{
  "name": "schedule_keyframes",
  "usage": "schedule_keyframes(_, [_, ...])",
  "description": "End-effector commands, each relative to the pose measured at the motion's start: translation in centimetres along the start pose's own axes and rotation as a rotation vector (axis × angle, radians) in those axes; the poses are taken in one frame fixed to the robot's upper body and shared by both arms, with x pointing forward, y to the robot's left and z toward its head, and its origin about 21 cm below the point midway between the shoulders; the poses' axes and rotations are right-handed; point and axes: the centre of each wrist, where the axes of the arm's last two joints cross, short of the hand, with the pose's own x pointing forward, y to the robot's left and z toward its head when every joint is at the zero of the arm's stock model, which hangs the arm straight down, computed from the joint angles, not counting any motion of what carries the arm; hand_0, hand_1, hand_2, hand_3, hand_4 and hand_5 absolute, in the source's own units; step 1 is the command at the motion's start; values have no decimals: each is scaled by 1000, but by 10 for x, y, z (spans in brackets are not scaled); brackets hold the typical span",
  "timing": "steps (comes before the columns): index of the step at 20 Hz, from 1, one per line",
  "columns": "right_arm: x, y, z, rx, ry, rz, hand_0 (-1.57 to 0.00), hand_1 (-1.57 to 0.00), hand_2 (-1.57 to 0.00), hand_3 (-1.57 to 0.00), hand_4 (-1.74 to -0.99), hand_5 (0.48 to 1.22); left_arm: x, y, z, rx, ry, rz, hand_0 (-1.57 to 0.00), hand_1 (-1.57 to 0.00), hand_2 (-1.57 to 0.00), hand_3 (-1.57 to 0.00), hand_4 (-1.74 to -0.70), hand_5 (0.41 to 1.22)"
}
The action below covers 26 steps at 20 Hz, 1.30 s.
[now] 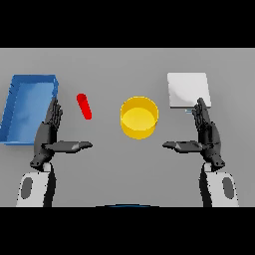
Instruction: Pick up the red beaker and tilt it to pour out 1 green nut into yellow bowl. Pick up the yellow bowl and place it on the metallic measuring scale.
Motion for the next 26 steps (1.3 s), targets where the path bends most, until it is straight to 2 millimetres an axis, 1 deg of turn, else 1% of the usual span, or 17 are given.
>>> schedule_keyframes(1, [0, -1, 0, -2, 1, 0, 1, 1, 1, 1, -1245, 681, 0, 0, 0, 0, 0, 1, 1, 1, 1, 1, -1204, 652])
schedule_keyframes(6, [0, -6, -4, 0, 7, 4, 1, 1, 1, 1, -1245, 681, 0, -3, 2, 2, -6, 2, 1, 1, 1, 1, -1204, 652])
schedule_keyframes(7, [3, -12, 7, 12, -79, 145, 1, 1, 1, 1, -1245, 681, 3, -3, 12, -26, -29, -79, 1, 1, 1, 1, -1204, 652])
schedule_keyframes(9, [7, -10, 20, 46, -142, 275, 1, 1, 1, 1, -1239, 679, 10, -5, 21, -65, -36, -151, 1, 1, 1, 1, -1212, 650])
schedule_keyframes(10, [7, -4, 25, 55, -143, 302, 1, 1, 1, 1, -1235, 679, 16, -4, 23, -69, -35, -166, 1, 1, 1, 1, -1218, 654])
schedule_keyframes(11, [11, -2, 24, 50, -139, 315, 1, 1, 1, 1, -1235, 678, 18, -5, 27, -76, -27, -176, 1, 1, 1, 1, -1223, 658])
schedule_keyframes(12, [13, -4, 24, 49, -141, 326, 1, 1, 1, 1, -1235, 678, 19, -7, 29, -79, -18, -179, 1, 1, 1, 1, -1224, 660])
schedule_keyframes(13, [12, -4, 26, 53, -145, 318, 1, 1, 1, 1, -1241, 680, 20, -8, 28, -82, -16, -183, 1, 1, 1, 1, -1226, 661])
schedule_keyframes(14, [12, -3, 24, 52, -139, 310, 1, 1, 1, 1, -1245, 681, 21, -10, 24, -90, -9, -189, 1, 1, 1, 1, -1230, 662])
schedule_keyframes(16, [13, -3, 25, 68, -147, 298, 1, 1, 1, 1, -1254, 682, 17, -11, 21, -105, 12, -209, 1, 1, 1, 1, -1254, 679])
schedule_keyframes(17, [14, -3, 24, 74, -148, 274, 1, 1, 1, 1, -1265, 680, 12, -15, 14, -117, 22, -202, 1, 1, 1, 1, -1276, 691])
schedule_keyframes(19, [15, -3, 26, 83, -152, 261, 1, 1, 1, 1, -1280, 679, 11, -20, 2, -124, 22, -188, 1, 1, 1, 1, -1331, 713])
schedule_keyframes(20, [16, -5, 26, 78, -157, 258, 1, 1, 1, 1, -1286, 676, 8, -18, -6, -126, 32, -187, 1, 1, 1, 1, -1356, 724])
schedule_keyframes(21, [13, -6, 29, 77, -156, 254, 1, 1, 1, 1, -1296, 677, 6, -18, -11, -131, 37, -196, 1, 1, 1, 1, -1370, 732])
schedule_keyframes(22, [14, -7, 28, 78, -151, 254, 1, 1, 1, 1, -1304, 678, 5, -22, -16, -138, 31, -209, 1, 1, 1, 1, -1377, 738])
schedule_keyframes(25, [12, -4, 27, 70, -140, 242, 1, 1, 1, 1, -1321, 683, 2, -22, -35, -129, 55, -218, 1, 1, 1, 1, -1376, 738])
schedule_keyframes(26, [14, -3, 27, 65, -149, 239, 1, 1, 1, 1, -1329, 685, -4, -22, -37, -126, 71, -219, 1, 1, 1, 1, -1369, 733])
